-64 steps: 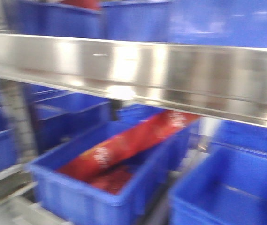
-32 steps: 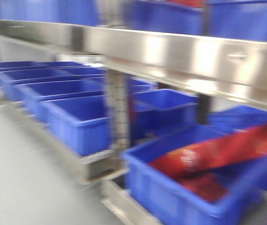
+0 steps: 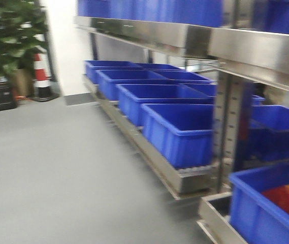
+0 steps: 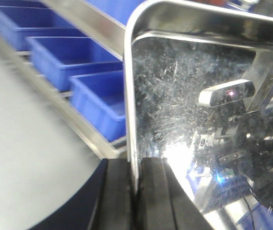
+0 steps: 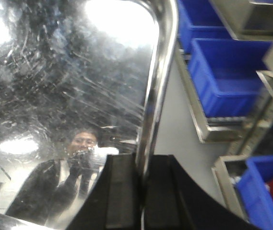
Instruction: Stack silver trays without gaps
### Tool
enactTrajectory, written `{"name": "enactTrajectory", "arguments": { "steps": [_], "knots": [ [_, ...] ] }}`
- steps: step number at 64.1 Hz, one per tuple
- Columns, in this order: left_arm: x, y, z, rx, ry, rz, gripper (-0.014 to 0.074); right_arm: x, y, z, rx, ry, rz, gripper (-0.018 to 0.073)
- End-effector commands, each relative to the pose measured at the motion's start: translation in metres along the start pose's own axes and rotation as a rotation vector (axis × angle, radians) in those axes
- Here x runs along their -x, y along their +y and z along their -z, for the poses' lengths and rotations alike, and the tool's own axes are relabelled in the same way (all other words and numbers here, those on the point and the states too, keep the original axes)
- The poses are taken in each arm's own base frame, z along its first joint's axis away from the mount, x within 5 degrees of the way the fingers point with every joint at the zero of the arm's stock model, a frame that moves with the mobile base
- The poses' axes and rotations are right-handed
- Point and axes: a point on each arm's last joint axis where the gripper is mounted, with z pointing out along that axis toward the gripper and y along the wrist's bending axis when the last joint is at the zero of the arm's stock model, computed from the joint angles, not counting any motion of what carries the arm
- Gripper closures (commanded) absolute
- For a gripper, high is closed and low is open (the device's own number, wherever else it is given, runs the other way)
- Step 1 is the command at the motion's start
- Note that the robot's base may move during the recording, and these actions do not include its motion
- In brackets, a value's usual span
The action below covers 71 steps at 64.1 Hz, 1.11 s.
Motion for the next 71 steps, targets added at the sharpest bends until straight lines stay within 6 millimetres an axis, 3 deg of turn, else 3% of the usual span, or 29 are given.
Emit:
{"name": "enactTrajectory", "arguments": {
  "steps": [1,71],
  "knots": [
    [0.0063,-0.006,0.0044,-0.05,-0.055,0.03,0.0612,0.004,0.004,0.0024,0.044,-0.046,0.028,0.0618],
    [0.0063,-0.006,0.0044,-0.05,-0.055,0.03,0.0612,0.004,0.004,0.0024,0.044,-0.046,0.028,0.0618]
  ]
}}
